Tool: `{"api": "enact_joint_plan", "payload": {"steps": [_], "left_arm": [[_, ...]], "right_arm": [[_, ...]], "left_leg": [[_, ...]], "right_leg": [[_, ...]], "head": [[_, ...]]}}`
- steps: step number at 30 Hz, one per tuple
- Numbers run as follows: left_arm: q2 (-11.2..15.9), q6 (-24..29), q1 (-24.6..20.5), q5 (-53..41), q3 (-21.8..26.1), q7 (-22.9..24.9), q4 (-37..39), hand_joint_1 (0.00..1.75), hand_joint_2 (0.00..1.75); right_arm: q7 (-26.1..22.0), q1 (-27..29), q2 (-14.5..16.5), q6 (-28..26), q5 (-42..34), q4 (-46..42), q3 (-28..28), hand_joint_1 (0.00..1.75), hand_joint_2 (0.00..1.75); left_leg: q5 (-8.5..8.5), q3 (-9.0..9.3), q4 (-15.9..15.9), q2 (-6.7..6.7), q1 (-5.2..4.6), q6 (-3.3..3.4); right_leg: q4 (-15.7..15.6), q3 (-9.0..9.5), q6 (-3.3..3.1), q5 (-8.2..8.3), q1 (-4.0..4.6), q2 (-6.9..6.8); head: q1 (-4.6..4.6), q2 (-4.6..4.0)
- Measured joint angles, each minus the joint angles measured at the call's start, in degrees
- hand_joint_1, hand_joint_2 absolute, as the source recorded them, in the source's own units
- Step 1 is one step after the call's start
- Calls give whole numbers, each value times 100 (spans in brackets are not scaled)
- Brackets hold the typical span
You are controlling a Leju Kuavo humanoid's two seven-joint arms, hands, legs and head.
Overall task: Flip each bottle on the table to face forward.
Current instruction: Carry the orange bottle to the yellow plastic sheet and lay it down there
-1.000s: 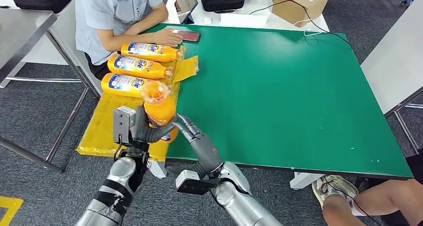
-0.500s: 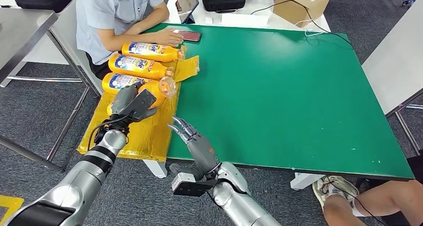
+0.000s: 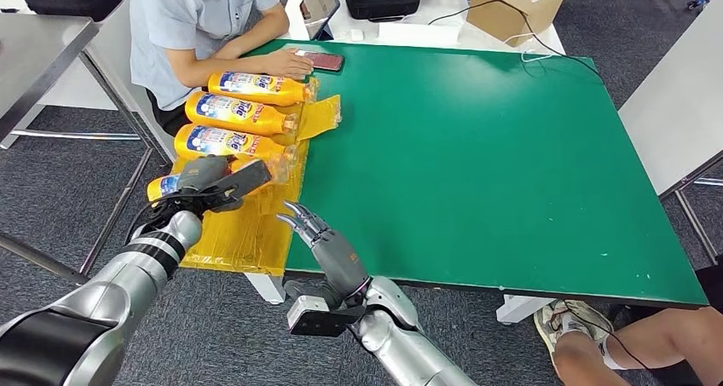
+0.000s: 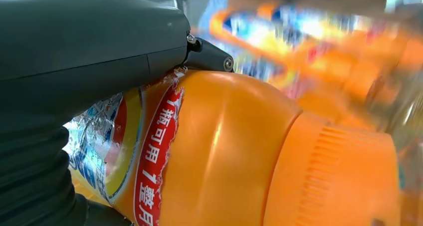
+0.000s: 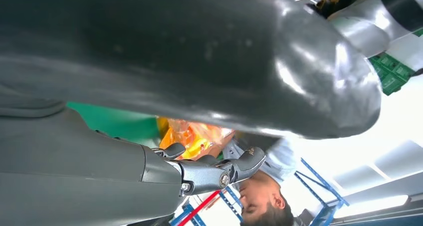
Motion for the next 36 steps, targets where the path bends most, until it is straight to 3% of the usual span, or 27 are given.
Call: {"api": "enact_joint_plan", "payload": {"steps": [8,26,27,31,32,36], "left_arm": [[125,-888,-120,-484,-357,-515,296,175,175],[203,-976,-206,-524,-575,-640,393,175,175],[203,-982,-206,-527,-579,-651,393,167,175],[204,-1044,-211,-576,-630,-790,392,9,175],[204,-1075,-214,-575,-644,-829,391,0,175],[202,-1309,-216,-160,-620,-1057,382,0,175]], "right_arm": [[-13,-1,9,33,-184,-12,3,0,0],[-14,-2,9,31,-246,-51,9,0,0],[-14,-2,9,30,-252,-51,9,0,0],[-14,-2,9,14,-351,-104,17,0,0],[-14,-2,9,10,-389,-132,24,0,0],[-14,-4,7,-5,-499,-228,74,0,0]], "left_leg": [[0,1,0,-1,0,0],[1,1,0,-1,0,0],[1,1,0,-1,0,0],[1,1,0,-1,0,0],[1,1,0,-1,0,0],[1,1,0,-1,0,0]], "right_leg": [[0,2,0,0,1,0],[1,1,0,0,1,0],[1,1,0,0,1,0],[1,1,0,0,1,0],[1,1,0,0,1,0],[1,1,0,0,0,0]], "head": [[-1,0],[1,0],[1,0],[1,0],[1,0],[-1,0]]}}
